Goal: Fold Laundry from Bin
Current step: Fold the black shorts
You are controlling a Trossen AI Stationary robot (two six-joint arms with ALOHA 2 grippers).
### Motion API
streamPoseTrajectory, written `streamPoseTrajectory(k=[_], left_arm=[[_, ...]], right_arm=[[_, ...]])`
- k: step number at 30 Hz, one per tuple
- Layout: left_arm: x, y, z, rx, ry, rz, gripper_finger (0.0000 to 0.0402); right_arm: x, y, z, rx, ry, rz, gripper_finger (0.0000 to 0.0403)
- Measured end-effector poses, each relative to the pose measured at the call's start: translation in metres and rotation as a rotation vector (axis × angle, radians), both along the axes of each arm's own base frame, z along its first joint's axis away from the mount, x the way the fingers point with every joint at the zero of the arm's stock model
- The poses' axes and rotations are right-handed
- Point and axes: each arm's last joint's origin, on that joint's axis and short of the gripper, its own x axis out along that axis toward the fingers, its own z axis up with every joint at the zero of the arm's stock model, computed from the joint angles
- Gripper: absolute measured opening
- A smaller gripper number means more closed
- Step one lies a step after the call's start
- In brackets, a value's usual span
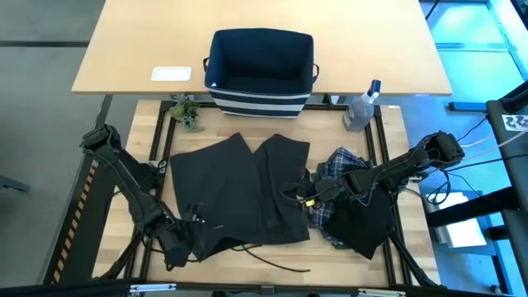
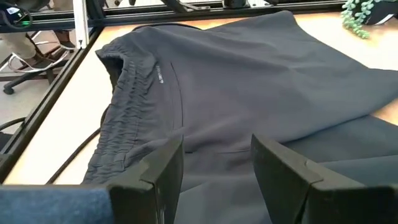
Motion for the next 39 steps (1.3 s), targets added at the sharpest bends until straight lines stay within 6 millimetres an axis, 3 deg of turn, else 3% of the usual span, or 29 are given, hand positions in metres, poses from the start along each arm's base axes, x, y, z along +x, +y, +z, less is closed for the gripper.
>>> streamPoseTrajectory(k=[4, 7, 14, 19, 25, 33, 39], left_arm=[[0.001, 0.001, -0.002, 0.182, -0.233, 0.099, 0.0234], [0.006, 0.009, -0.016, 0.232, -0.308, 0.164, 0.0234], [0.022, 0.026, -0.074, 0.04, -0.389, 0.24, 0.0234], [0.023, 0.027, -0.101, -0.027, -0.345, 0.234, 0.0234], [0.018, 0.022, -0.115, -0.097, -0.175, 0.152, 0.0234], [0.001, 0.03, -0.122, -0.054, 0.062, 0.187, 0.0234], [0.001, 0.037, -0.111, 0.092, -0.066, 0.201, 0.0234]], right_arm=[[0.0, 0.0, 0.001, -0.014, -0.013, -0.015, 0.0186], [0.001, -0.001, 0.001, -0.029, -0.022, -0.051, 0.0186], [0.003, -0.009, -0.01, -0.047, 0.037, -0.137, 0.0186], [0.009, -0.034, -0.027, -0.05, 0.135, -0.242, 0.0186], [0.007, -0.073, -0.04, -0.038, 0.265, -0.398, 0.0171], [0.003, -0.108, -0.045, 0.023, 0.34, -0.454, 0.009], [0.0, -0.117, -0.047, 0.006, 0.373, -0.459, 0.0036]])
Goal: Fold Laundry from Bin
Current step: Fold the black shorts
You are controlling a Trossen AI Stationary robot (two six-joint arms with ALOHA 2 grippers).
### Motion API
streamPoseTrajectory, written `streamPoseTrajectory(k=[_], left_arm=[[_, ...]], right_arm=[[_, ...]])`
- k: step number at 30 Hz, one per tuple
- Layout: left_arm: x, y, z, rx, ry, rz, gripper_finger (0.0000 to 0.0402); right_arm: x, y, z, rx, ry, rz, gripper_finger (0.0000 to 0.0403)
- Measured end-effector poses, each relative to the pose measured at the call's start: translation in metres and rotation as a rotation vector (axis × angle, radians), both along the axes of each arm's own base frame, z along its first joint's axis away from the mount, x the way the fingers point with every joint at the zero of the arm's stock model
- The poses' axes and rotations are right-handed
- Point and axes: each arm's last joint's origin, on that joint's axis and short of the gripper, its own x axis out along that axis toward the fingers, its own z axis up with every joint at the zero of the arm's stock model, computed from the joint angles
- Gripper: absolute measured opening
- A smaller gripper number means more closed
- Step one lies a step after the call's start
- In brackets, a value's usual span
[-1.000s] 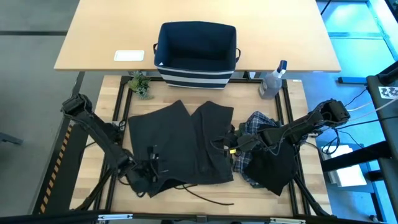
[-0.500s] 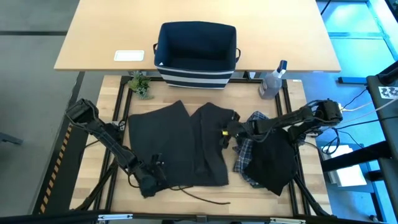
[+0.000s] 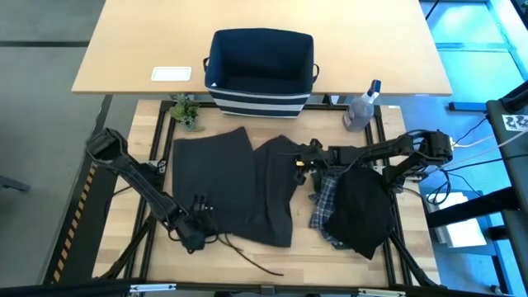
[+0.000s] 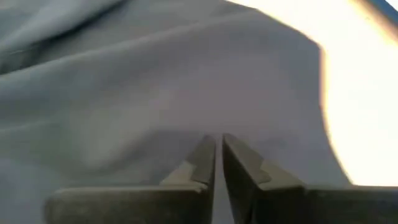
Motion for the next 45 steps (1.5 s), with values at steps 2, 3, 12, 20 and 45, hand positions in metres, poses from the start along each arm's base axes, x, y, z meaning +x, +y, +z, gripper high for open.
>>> streamPoseTrajectory(k=[2, 3, 12, 20, 45], left_arm=[[0.006, -0.001, 0.014, 0.06, -0.104, -0.005, 0.0233], [0.01, -0.003, 0.024, 0.077, -0.171, 0.003, 0.0234], [0.028, -0.01, 0.055, 0.232, -0.49, 0.103, 0.0234], [0.029, -0.013, 0.056, 0.144, -0.463, 0.066, 0.0234], [0.03, -0.016, 0.057, 0.093, -0.466, 0.06, 0.0234]], right_arm=[[0.0, 0.001, 0.0, -0.008, 0.006, 0.013, 0.0021], [0.0, 0.001, 0.0, -0.011, 0.006, 0.021, 0.0014], [0.003, 0.005, 0.002, 0.048, -0.044, 0.055, 0.0013], [0.007, 0.006, 0.006, 0.081, -0.096, 0.097, 0.0006], [0.01, 0.007, 0.009, 0.081, -0.132, 0.142, 0.0008]])
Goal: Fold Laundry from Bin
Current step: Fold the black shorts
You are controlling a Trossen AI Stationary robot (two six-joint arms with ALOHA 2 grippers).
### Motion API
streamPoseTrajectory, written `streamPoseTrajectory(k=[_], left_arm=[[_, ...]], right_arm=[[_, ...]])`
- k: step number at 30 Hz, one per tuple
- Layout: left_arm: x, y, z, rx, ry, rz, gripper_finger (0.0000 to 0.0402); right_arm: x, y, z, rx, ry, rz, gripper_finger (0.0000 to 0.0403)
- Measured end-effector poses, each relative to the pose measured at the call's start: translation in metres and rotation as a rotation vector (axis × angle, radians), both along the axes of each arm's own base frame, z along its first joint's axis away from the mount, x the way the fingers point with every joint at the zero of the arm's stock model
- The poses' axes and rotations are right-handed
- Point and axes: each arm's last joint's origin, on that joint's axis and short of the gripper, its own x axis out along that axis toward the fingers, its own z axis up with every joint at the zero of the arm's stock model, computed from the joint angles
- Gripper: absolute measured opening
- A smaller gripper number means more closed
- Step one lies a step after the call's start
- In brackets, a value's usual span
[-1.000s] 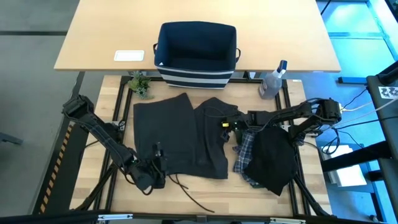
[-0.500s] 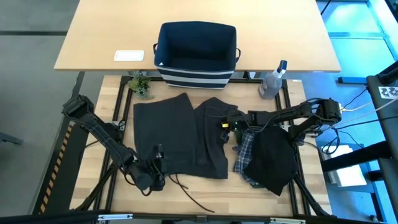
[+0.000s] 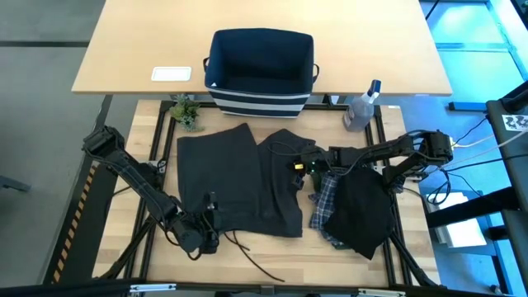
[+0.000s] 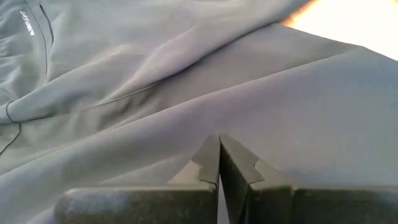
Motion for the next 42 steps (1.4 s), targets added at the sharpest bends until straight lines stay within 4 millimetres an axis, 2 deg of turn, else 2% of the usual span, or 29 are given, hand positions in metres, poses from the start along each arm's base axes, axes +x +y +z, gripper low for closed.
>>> streamPoseTrajectory(k=[5, 10, 15, 21, 31, 35, 42], left_arm=[[0.003, -0.002, 0.004, -0.077, -0.06, 0.039, 0.0234], [0.016, 0.002, 0.014, -0.092, -0.179, 0.083, 0.0234], [0.025, 0.007, 0.013, -0.117, -0.202, 0.108, 0.0234], [0.044, 0.017, -0.004, -0.126, -0.181, 0.149, 0.0234], [0.086, 0.039, -0.045, -0.312, -0.083, 0.031, 0.0234], [0.09, 0.036, -0.059, -0.304, -0.047, -0.029, 0.0234], [0.085, 0.031, -0.087, -0.282, 0.104, -0.061, 0.0234]], right_arm=[[0.0, 0.0, 0.001, -0.018, -0.003, 0.016, 0.0008], [0.0, 0.0, 0.001, -0.019, -0.003, 0.016, 0.0008], [0.0, 0.0, 0.001, -0.02, -0.003, 0.015, 0.0008], [0.0, 0.0, 0.001, -0.022, -0.003, 0.016, 0.0008], [0.0, -0.001, 0.001, -0.046, 0.001, 0.022, 0.0008], [-0.001, -0.002, -0.001, -0.083, 0.031, -0.022, 0.0007], [-0.01, -0.005, -0.005, -0.127, 0.197, -0.103, 0.0007]])
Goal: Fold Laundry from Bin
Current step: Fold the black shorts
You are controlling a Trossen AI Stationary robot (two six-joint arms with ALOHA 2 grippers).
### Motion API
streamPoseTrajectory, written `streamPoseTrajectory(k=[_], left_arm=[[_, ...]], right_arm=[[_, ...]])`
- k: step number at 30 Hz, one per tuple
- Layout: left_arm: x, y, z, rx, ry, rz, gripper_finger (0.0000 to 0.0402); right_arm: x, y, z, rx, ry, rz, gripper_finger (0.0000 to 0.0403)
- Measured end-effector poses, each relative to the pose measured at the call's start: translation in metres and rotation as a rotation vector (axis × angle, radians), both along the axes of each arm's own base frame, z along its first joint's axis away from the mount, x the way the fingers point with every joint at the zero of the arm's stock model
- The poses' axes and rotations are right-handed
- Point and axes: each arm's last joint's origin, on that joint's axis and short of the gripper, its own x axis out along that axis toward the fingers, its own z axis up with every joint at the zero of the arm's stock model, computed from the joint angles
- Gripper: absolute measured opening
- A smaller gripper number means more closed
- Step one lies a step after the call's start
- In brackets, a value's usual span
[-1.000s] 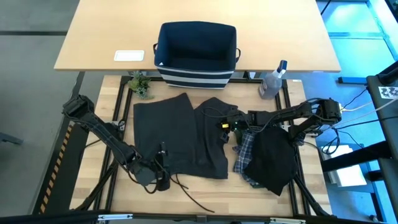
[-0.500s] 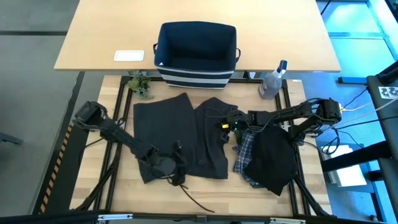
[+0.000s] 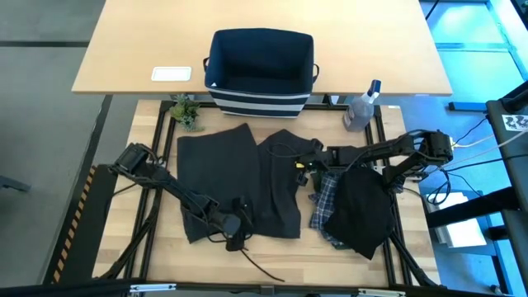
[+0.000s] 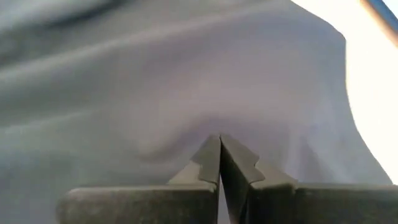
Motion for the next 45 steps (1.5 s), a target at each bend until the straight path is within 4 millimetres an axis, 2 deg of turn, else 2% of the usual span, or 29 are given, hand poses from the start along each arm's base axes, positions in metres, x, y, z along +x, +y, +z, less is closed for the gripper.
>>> streamPoseTrajectory(k=[6, 17, 19, 22, 27, 32, 35, 38, 42, 45], left_arm=[[-0.011, -0.009, -0.005, -0.032, 0.117, -0.055, 0.0234], [-0.041, -0.048, -0.007, -0.032, 0.219, -0.3, 0.0234], [-0.046, -0.049, -0.001, -0.012, 0.218, -0.318, 0.0234], [-0.053, -0.041, 0.019, 0.063, 0.18, -0.282, 0.0234], [-0.055, -0.031, 0.068, 0.152, -0.045, -0.148, 0.0234], [-0.053, -0.031, 0.075, 0.183, -0.108, -0.168, 0.0234], [-0.053, -0.03, 0.07, 0.222, -0.09, -0.147, 0.0234], [-0.05, -0.025, 0.068, 0.276, -0.103, -0.075, 0.0234], [-0.043, -0.019, 0.071, 0.236, -0.127, -0.038, 0.0234], [-0.041, -0.023, 0.074, 0.205, -0.16, -0.087, 0.0234]], right_arm=[[-0.005, -0.01, -0.001, -0.003, 0.062, -0.046, 0.0007], [-0.008, -0.014, -0.003, 0.001, 0.092, -0.061, 0.0007], [-0.007, -0.014, -0.002, -0.001, 0.083, -0.059, 0.0007], [-0.007, -0.014, -0.002, -0.003, 0.08, -0.057, 0.0007], [-0.006, -0.014, -0.002, -0.006, 0.08, -0.051, 0.0007], [0.001, -0.01, 0.006, 0.078, 0.045, 0.07, 0.0007], [0.01, 0.003, 0.015, 0.09, 0.021, 0.209, 0.0007], [0.019, 0.024, 0.028, 0.048, -0.004, 0.345, 0.0007], [0.021, 0.062, 0.034, -0.015, -0.012, 0.49, 0.0007], [0.018, 0.092, 0.037, -0.089, -0.034, 0.535, 0.0007]])
